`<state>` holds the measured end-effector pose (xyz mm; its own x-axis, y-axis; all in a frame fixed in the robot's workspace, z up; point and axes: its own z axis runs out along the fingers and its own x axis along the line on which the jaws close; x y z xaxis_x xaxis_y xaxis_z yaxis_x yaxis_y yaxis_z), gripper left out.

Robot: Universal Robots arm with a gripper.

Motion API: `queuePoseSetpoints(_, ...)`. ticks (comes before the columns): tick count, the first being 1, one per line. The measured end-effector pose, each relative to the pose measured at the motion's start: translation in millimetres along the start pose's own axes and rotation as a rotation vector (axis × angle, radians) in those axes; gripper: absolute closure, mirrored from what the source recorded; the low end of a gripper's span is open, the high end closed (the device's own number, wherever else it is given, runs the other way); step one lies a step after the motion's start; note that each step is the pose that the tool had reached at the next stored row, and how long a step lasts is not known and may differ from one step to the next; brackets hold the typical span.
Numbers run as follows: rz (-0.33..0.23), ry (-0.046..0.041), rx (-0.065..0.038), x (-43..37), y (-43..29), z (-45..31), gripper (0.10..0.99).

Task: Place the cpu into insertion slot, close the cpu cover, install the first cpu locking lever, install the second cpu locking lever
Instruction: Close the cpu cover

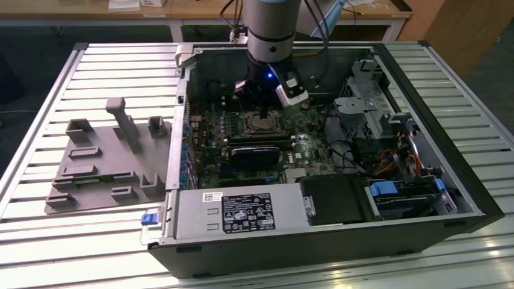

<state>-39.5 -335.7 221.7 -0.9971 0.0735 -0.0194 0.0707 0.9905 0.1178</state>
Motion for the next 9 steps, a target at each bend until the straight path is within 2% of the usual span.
queuePoseSetpoints(9,0.0,-0.0009,0.003,-0.3,1.8,-15.3,0.984)
